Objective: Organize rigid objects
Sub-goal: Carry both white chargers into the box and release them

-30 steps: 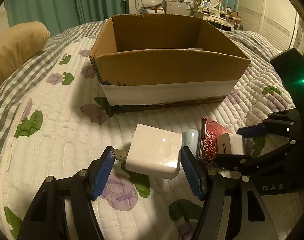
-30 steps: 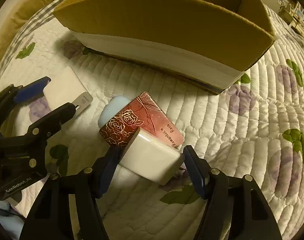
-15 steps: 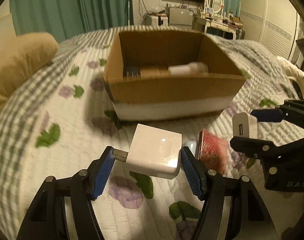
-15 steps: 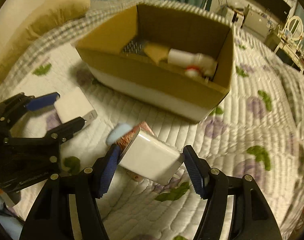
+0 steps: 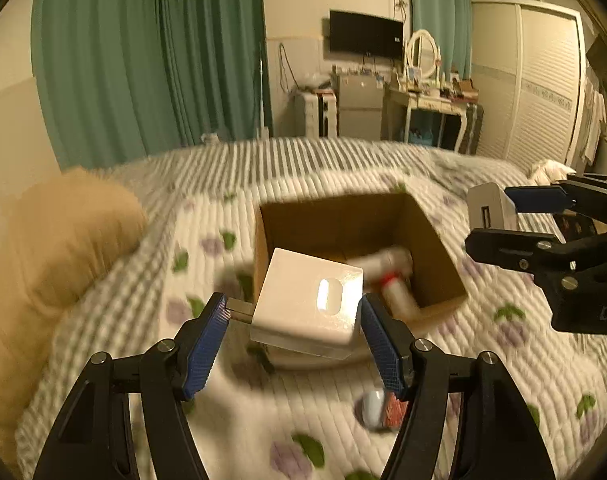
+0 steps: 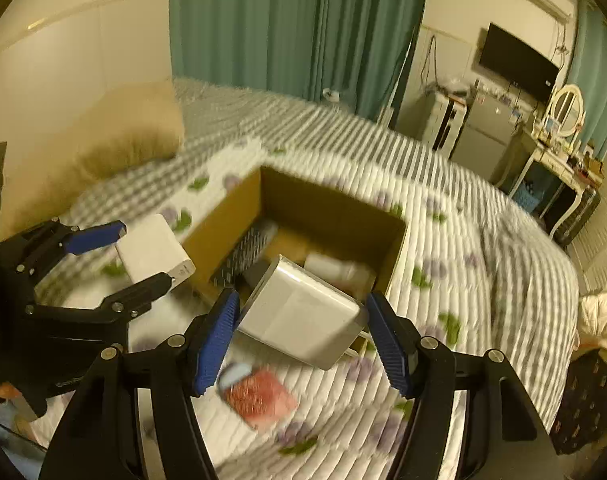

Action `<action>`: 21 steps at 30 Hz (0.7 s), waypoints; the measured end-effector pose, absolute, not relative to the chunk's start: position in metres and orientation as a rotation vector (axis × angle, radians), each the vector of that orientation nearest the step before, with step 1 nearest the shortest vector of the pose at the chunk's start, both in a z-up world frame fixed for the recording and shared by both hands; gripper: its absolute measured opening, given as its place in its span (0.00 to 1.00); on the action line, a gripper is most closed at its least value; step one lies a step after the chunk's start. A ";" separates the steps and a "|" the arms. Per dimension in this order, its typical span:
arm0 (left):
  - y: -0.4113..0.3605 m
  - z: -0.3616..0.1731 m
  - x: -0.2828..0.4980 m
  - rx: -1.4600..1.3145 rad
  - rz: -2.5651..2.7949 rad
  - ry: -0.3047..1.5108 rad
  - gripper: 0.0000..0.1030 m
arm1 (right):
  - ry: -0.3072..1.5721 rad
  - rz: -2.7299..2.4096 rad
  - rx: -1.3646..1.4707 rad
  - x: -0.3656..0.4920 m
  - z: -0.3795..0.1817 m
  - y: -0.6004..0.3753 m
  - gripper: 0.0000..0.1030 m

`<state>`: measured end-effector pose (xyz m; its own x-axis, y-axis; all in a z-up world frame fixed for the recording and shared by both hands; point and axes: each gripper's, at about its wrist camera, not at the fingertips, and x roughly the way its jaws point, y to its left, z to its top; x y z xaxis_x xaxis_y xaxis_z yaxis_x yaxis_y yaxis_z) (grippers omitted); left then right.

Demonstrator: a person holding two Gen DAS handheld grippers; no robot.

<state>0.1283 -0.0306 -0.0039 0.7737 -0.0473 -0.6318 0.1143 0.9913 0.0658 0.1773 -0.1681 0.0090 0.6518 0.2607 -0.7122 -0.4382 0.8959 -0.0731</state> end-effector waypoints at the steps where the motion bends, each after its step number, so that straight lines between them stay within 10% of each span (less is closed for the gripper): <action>1: -0.029 0.003 0.135 0.098 -0.088 0.664 0.66 | 0.751 0.394 -0.242 0.182 0.016 -0.168 0.63; 21: -0.044 -0.035 0.262 0.064 -0.121 0.695 0.66 | 0.781 0.266 -0.191 0.311 0.012 -0.155 0.63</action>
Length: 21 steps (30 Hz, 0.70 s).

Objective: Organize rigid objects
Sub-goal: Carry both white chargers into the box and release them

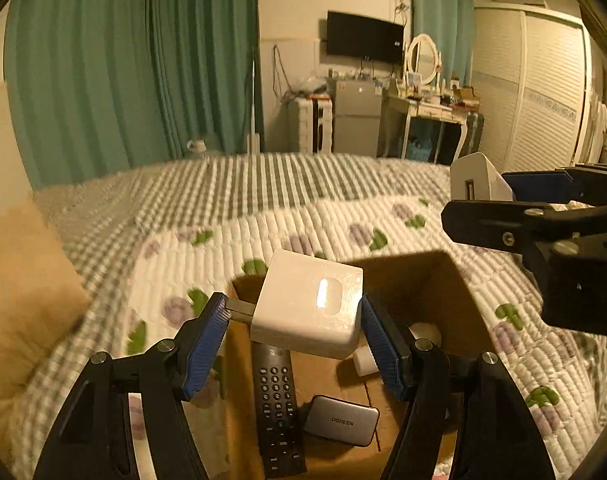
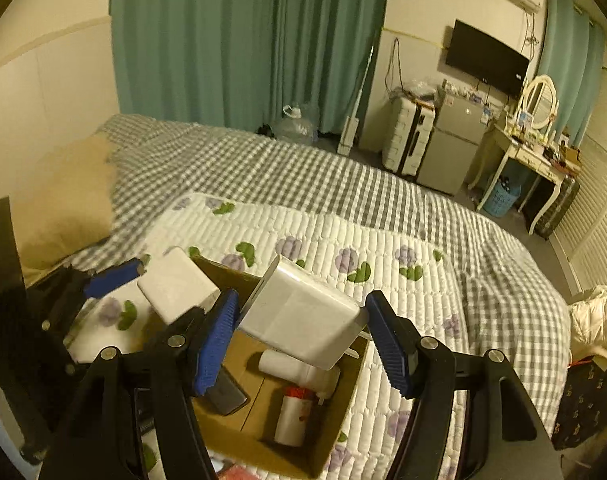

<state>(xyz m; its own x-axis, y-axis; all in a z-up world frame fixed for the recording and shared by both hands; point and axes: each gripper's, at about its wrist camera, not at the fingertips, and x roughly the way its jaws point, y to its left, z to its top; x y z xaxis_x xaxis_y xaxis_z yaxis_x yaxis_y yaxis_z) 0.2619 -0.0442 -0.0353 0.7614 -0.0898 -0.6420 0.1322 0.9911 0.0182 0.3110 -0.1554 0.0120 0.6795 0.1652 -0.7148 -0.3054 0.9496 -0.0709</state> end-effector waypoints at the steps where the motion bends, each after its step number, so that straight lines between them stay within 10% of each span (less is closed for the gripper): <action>1: -0.042 -0.043 0.266 0.047 -0.118 0.712 0.66 | 0.790 0.262 -0.186 0.314 0.005 -0.156 0.63; 18: -0.047 -0.089 0.280 0.046 -0.111 0.806 0.67 | 0.884 0.236 -0.100 0.345 -0.081 -0.167 0.63; 21: -0.045 -0.081 0.275 0.026 -0.148 0.796 0.88 | 0.832 0.242 -0.049 0.342 -0.067 -0.174 0.69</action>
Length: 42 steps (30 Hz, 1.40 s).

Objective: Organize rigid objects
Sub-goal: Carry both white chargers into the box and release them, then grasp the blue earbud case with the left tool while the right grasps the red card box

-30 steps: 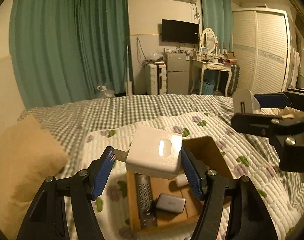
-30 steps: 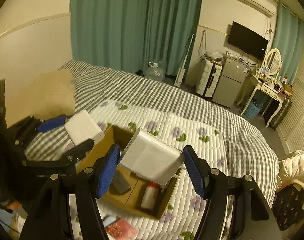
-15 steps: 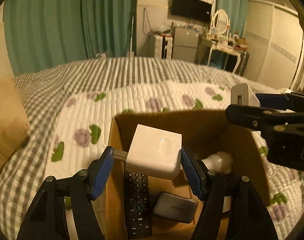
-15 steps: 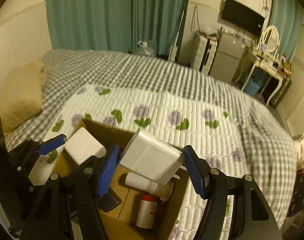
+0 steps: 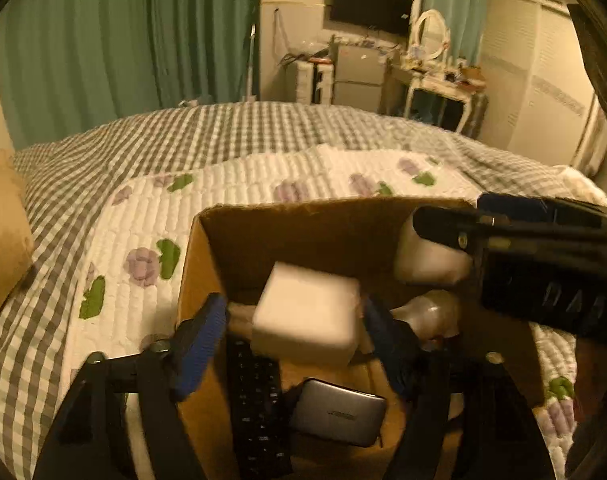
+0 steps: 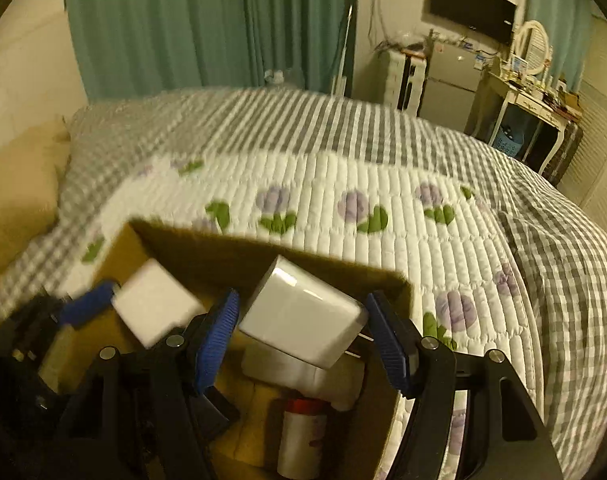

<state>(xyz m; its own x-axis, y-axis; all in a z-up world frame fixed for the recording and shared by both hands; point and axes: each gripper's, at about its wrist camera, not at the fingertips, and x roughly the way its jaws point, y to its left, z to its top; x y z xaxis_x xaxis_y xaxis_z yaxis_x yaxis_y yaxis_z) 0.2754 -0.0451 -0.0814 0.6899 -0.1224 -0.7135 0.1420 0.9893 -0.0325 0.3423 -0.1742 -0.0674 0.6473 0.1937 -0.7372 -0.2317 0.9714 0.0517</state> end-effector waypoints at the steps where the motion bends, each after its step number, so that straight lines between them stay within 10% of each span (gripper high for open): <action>1: -0.044 -0.074 0.271 0.029 -0.143 0.768 0.94 | 0.814 0.226 -0.052 0.340 -0.059 -0.176 0.77; 17: -0.023 -0.017 0.143 0.127 -0.148 0.657 1.00 | 0.752 0.262 -0.129 0.200 0.002 -0.216 1.00; 42: -0.018 -0.146 0.105 0.061 -0.072 0.870 1.00 | 1.208 0.434 -0.056 0.187 -0.190 -0.183 1.00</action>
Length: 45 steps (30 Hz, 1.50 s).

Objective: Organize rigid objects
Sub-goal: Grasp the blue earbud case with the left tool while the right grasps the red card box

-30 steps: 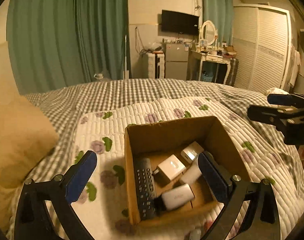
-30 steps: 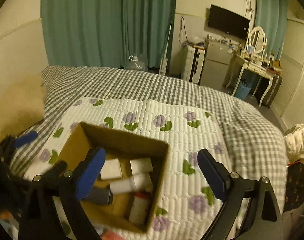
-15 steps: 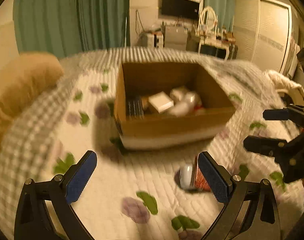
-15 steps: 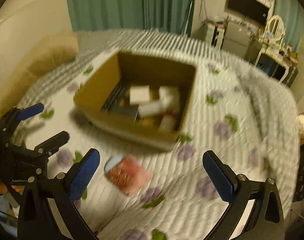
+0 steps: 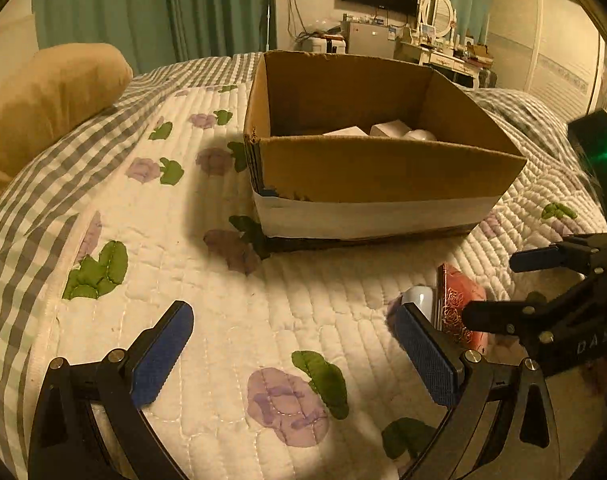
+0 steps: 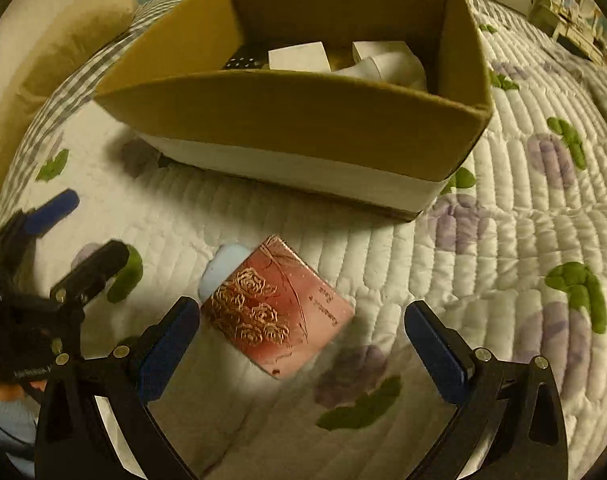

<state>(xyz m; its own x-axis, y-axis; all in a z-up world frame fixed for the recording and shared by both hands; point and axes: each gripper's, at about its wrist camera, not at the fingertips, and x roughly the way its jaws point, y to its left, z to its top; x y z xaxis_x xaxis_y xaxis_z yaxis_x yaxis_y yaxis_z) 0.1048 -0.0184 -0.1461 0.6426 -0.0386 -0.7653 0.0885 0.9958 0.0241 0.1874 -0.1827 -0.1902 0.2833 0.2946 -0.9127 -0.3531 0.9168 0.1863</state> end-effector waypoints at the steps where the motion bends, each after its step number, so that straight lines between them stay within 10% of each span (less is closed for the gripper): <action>1: -0.018 -0.147 0.105 0.061 -0.070 0.870 1.00 | 1.217 0.442 -0.043 0.189 -0.193 -0.181 1.00; 19: -0.017 -0.151 0.109 0.065 -0.051 0.895 1.00 | 1.329 0.436 -0.156 0.200 -0.225 -0.155 0.91; 40: -0.097 -0.167 0.130 0.128 -0.134 1.001 1.00 | 1.116 0.316 -0.263 0.193 -0.139 -0.219 0.91; 45: -0.108 -0.192 0.142 0.091 -0.151 1.084 0.78 | 1.150 0.320 -0.252 0.203 -0.157 -0.224 0.91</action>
<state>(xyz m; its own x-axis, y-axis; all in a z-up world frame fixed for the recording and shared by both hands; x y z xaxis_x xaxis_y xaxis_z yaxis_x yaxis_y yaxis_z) 0.1416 -0.1080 -0.1922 0.4587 -0.0778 -0.8852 0.1671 0.9859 -0.0001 0.2028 -0.2244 -0.1574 0.3713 0.1183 -0.9209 -0.3744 0.9267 -0.0319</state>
